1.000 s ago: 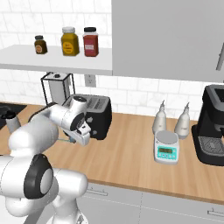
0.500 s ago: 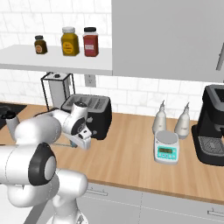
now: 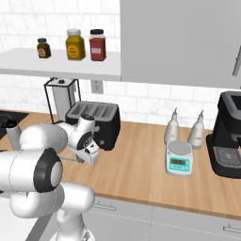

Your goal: Pick the ladle from the drawer and place it on the counter.

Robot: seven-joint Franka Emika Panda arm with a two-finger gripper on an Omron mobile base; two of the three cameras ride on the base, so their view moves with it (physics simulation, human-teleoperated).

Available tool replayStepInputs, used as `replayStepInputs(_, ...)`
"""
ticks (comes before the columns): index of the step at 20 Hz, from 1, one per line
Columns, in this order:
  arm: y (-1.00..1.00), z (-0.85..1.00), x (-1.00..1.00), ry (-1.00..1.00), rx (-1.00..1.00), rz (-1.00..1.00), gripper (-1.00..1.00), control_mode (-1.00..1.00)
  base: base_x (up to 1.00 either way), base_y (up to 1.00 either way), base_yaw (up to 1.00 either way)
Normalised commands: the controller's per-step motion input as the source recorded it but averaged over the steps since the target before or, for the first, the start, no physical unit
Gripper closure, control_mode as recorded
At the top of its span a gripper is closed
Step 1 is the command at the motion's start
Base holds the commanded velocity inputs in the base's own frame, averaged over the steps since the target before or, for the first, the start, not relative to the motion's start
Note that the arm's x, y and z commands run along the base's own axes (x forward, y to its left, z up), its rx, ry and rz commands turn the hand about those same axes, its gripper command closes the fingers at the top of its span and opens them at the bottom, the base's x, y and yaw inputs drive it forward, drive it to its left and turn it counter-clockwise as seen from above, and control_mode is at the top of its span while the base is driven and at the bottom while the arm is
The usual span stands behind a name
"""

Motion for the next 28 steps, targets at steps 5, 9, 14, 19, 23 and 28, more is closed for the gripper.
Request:
replayStepInputs(5,0.0,0.0,0.0,0.0,0.0,0.0,-1.0,-1.0,0.0,0.0,0.0)
replayStepInputs(9,0.0,0.07,0.0,0.0,0.0,0.0,-1.0,-1.0,0.0,0.0,0.0)
replayStepInputs(14,-0.03,0.81,-0.17,-0.06,0.0,0.0,-1.0,-1.0,0.0,0.0,0.0)
replayStepInputs(19,0.0,0.94,-0.67,-0.06,0.0,0.0,-1.0,-1.0,0.0,0.0,0.0)
replayStepInputs(23,0.0,0.85,-0.84,-0.11,-0.05,0.01,-1.0,-1.0,0.0,0.0,0.0)
replayStepInputs(28,0.0,0.92,-0.74,-0.02,-0.13,0.08,-1.0,-1.0,0.0,0.0,0.0)
